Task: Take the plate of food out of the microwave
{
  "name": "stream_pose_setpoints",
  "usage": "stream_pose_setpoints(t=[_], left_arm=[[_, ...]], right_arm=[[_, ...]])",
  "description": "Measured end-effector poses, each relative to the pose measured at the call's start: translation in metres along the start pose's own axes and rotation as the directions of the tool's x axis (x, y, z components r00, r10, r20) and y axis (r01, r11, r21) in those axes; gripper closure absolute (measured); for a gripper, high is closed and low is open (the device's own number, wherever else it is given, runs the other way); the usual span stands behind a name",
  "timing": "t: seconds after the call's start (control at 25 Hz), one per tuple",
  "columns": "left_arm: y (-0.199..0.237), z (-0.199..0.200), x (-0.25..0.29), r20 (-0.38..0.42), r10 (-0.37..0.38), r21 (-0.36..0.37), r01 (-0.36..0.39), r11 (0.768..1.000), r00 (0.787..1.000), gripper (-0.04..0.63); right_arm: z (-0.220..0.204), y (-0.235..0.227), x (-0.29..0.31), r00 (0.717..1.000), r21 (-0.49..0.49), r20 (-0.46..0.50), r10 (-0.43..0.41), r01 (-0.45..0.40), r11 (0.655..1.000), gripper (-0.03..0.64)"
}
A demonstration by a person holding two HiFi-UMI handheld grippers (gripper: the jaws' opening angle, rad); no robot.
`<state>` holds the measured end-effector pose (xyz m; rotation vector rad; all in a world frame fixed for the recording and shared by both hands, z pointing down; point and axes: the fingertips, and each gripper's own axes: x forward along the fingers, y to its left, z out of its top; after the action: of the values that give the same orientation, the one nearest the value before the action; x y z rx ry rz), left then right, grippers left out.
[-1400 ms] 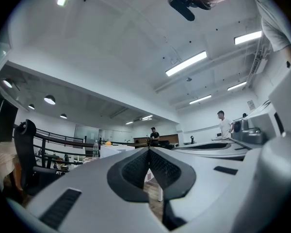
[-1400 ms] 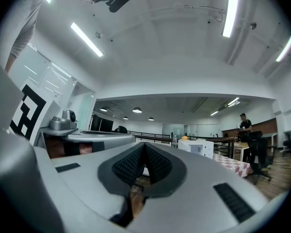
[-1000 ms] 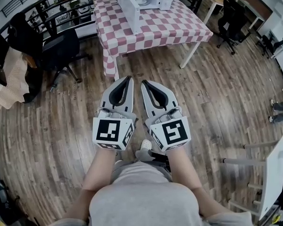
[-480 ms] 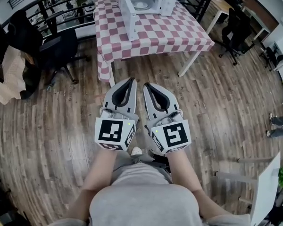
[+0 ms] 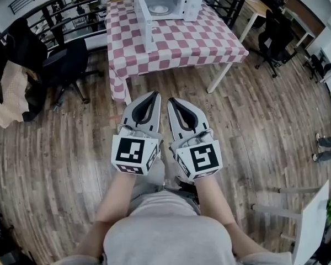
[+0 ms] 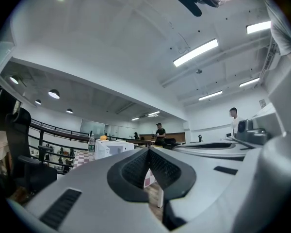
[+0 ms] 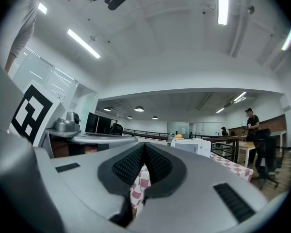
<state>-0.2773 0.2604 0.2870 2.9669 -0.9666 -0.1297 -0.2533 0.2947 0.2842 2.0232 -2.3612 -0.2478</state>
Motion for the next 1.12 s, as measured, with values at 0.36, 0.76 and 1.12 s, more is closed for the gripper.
stream_pose_setpoints(t=[0.36, 0.76, 1.12], left_arm=[[0.005, -0.014, 0.065, -0.019, -0.028, -0.024, 0.027, 0.999, 0.999, 0.591], [0.021, -0.026, 0.143, -0.045, -0.046, -0.030, 0.045, 0.999, 0.998, 0.591], [0.053, -0.031, 0.208, -0.056, -0.037, -0.054, 0.034, 0.998, 0.998, 0.591]], right_arm=[[-0.013, -0.051, 0.028, 1.000, -0.042, -0.020, -0.007, 0.006, 0.999, 0.594], [-0.031, -0.110, 0.080, 0.999, -0.029, -0.042, -0.013, 0.012, 0.999, 0.594], [-0.043, -0.158, 0.138, 0.998, -0.026, -0.060, -0.007, 0.006, 1.000, 0.594]])
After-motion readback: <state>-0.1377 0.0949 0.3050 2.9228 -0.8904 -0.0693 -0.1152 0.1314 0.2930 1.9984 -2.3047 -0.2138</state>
